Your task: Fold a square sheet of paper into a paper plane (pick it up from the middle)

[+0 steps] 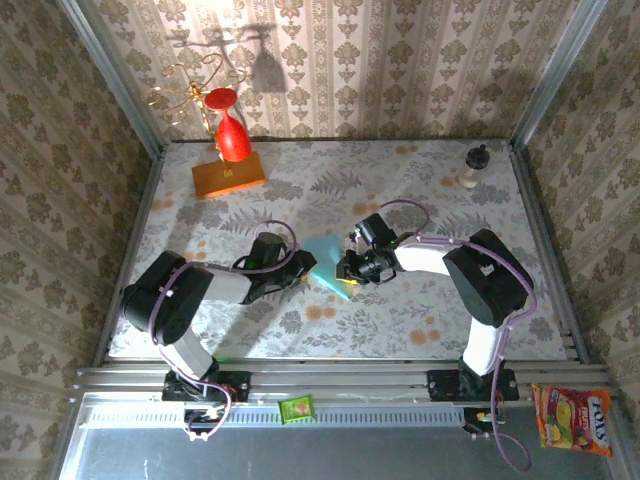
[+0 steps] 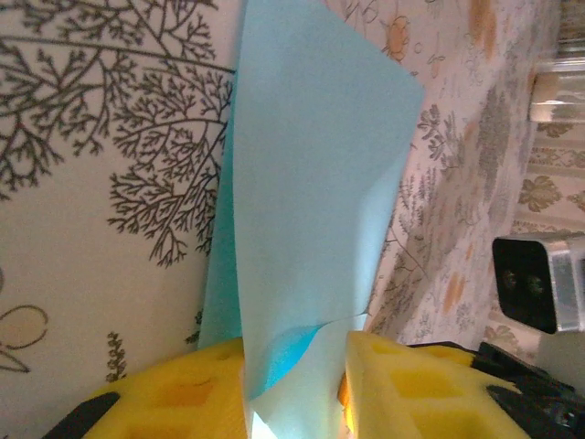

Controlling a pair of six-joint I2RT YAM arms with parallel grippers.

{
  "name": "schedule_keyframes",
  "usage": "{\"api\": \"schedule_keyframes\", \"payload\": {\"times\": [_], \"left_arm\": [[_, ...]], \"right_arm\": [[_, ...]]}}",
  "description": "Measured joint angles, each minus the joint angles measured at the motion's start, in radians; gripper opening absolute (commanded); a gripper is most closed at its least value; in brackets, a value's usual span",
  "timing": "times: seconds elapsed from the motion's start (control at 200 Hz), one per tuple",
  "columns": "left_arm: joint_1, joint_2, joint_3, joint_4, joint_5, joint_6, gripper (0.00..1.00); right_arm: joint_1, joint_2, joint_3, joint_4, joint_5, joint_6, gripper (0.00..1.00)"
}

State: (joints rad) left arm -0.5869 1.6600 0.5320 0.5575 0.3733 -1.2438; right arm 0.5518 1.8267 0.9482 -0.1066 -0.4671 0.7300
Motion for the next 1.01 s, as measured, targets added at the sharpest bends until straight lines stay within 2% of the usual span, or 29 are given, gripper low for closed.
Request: {"api": "schedule_keyframes", "payload": {"times": [0.205, 0.485, 0.805, 1.005], "left_arm": [[0.026, 0.005, 0.01, -0.006, 0.066, 0.032, 0.3], [0.059, 0.035, 0.08, -0.125, 0.185, 0.161, 0.3], [0.117, 0.129, 0.115, -0.085, 0.35, 0.19, 0.26], [0.121, 0.14, 0.131, -0.1, 0.365, 0.206, 0.24]], "right_arm": [[-0.002, 0.003, 0.0, 0.003, -0.002, 0.0, 0.24], [-0.004, 0.003, 0.0, 0.01, -0.007, -0.001, 0.24], [-0.006, 0.003, -0.002, 0.029, -0.007, -0.018, 0.25], [-0.011, 0.003, -0.002, 0.029, -0.007, -0.02, 0.25]]}}
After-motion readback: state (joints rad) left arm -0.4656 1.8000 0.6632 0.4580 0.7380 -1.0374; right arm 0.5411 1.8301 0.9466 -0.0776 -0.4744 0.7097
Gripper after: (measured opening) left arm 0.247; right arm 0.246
